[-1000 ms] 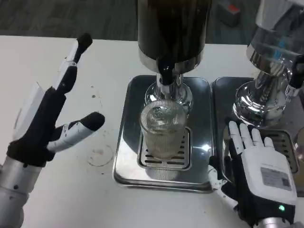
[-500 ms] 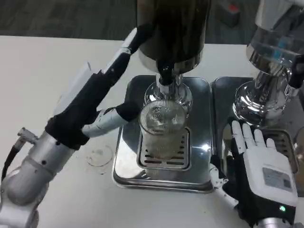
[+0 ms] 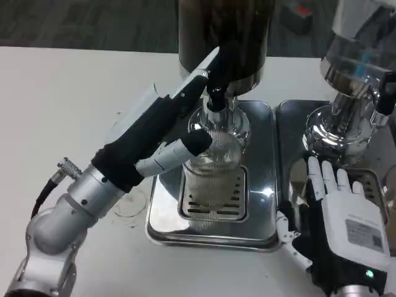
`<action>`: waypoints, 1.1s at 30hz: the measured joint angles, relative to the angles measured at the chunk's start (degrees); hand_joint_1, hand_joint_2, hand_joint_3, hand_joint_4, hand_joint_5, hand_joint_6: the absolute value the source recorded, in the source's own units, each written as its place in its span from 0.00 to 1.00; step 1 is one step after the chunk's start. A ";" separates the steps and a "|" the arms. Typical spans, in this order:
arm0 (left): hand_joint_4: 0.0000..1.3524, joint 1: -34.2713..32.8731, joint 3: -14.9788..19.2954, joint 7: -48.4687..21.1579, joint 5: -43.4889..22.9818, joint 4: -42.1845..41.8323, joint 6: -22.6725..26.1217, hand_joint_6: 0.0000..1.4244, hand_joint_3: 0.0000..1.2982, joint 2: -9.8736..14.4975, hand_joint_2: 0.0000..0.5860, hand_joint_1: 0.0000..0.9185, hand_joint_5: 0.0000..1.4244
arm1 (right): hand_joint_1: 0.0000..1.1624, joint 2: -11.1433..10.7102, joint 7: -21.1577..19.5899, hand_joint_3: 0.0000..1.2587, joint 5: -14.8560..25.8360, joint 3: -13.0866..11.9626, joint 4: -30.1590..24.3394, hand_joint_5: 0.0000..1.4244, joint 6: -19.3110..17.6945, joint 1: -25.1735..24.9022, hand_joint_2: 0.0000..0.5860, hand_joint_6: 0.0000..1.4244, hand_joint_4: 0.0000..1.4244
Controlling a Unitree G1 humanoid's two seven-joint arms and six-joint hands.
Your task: Grasp the cup under the faucet to collect the drink, then remove the cup.
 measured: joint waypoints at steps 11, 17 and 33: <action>0.00 0.79 1.16 2.40 8.91 -1.86 -3.93 0.00 0.00 0.91 0.18 0.00 0.03 | 0.25 0.48 -0.02 0.00 0.41 -0.08 0.37 0.00 0.00 -0.04 0.91 0.00 0.00; 0.00 0.86 1.72 7.33 17.00 -3.03 -6.68 0.01 0.00 2.51 0.18 0.00 0.04 | 0.25 0.48 -0.02 0.00 0.59 -0.12 0.47 0.00 0.00 -0.10 0.91 0.00 0.00; 0.00 0.87 0.92 15.22 26.09 -5.07 -7.66 0.01 0.00 5.03 0.20 0.00 0.04 | 0.31 0.70 -0.03 0.00 7.51 -1.84 0.64 0.00 -2.05 -0.27 0.81 0.00 0.00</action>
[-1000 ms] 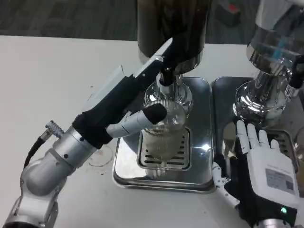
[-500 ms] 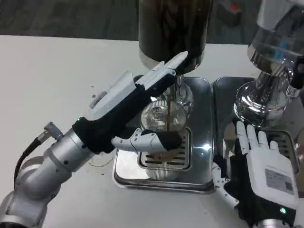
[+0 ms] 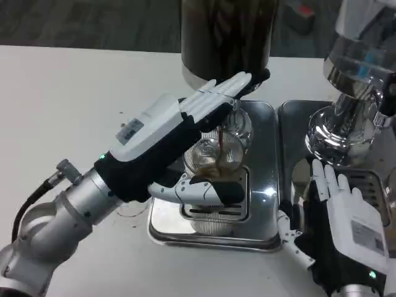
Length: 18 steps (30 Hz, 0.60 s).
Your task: Grasp the cup under the faucet to collect the drink, then remove the cup.
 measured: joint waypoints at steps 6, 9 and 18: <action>0.00 0.02 -0.72 1.45 0.57 -0.16 0.00 0.01 0.00 0.55 0.20 0.00 0.04 | 0.41 -0.13 0.86 0.00 10.93 -3.62 -0.03 0.00 -5.74 -0.04 0.68 0.02 0.00; 0.00 0.06 -1.22 1.93 0.60 -0.18 0.01 0.02 0.00 0.71 0.20 0.00 0.04 | 0.45 -0.08 2.01 0.00 15.63 -5.23 -0.03 0.00 -7.77 -0.15 0.56 0.01 0.00; 0.00 0.20 -2.09 2.58 0.40 -0.20 0.02 0.01 0.00 0.95 0.20 0.00 0.04 | 0.60 -0.55 7.73 0.00 26.86 -8.35 0.35 0.00 -12.42 -2.23 0.38 0.03 0.00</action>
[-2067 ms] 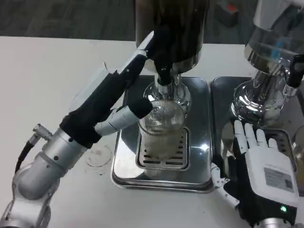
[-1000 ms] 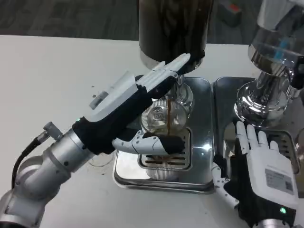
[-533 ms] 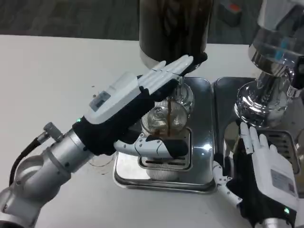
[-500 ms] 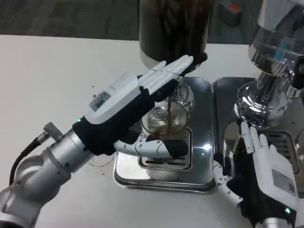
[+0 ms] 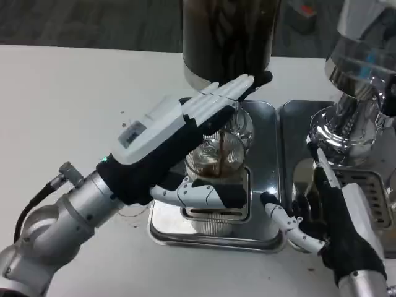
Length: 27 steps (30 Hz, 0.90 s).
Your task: Grasp the cup under the faucet to collect the drink, then remove the cup.
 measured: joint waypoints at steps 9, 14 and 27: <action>0.00 0.16 -0.06 0.24 -0.08 0.00 0.00 0.01 0.00 0.00 0.20 0.00 0.04 | 0.64 -0.17 2.95 0.00 4.61 -0.43 3.78 0.00 -0.56 -3.97 0.34 0.01 0.00; 0.00 0.27 -0.06 0.54 -0.07 -0.02 0.00 0.01 0.00 0.00 0.20 0.00 0.04 | 0.64 -0.08 4.11 0.00 6.01 -0.34 6.11 0.00 -0.87 -7.04 0.34 0.00 0.00; 0.00 0.64 -0.03 0.73 -0.08 -0.49 0.18 0.01 0.00 0.02 0.21 0.00 0.04 | 0.63 1.28 5.60 0.00 7.27 0.61 9.76 0.00 -2.15 -11.45 0.35 0.00 0.00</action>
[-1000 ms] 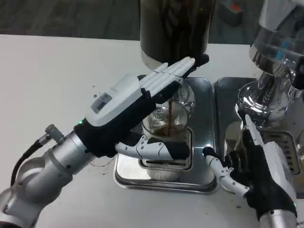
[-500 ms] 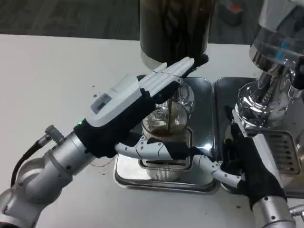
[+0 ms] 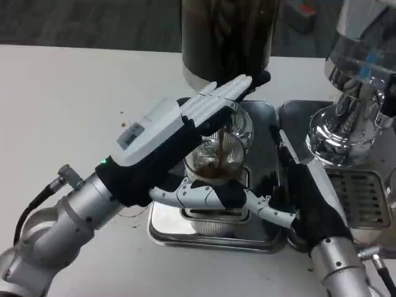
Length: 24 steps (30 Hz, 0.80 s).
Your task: Grasp the cup under the faucet to collect the drink, then remove the cup.
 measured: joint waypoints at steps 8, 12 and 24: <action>0.00 0.06 0.03 0.00 -0.18 -0.40 0.49 0.01 0.00 0.01 0.22 0.00 0.04 | 0.62 0.33 0.93 0.00 0.51 0.91 2.12 0.00 -0.40 -1.37 0.34 0.00 0.00; 0.00 0.08 0.14 0.06 -0.14 -0.72 0.95 0.00 0.00 0.00 0.22 0.00 0.04 | 0.62 0.48 0.99 0.00 0.60 1.41 3.20 0.00 -0.92 -1.89 0.34 0.00 0.00; 0.00 2.03 5.58 3.10 -0.04 -3.85 3.91 0.00 0.00 1.03 0.23 0.00 0.03 | 0.61 0.66 1.02 0.00 0.74 1.63 3.53 0.00 -1.48 -2.11 0.35 0.00 0.00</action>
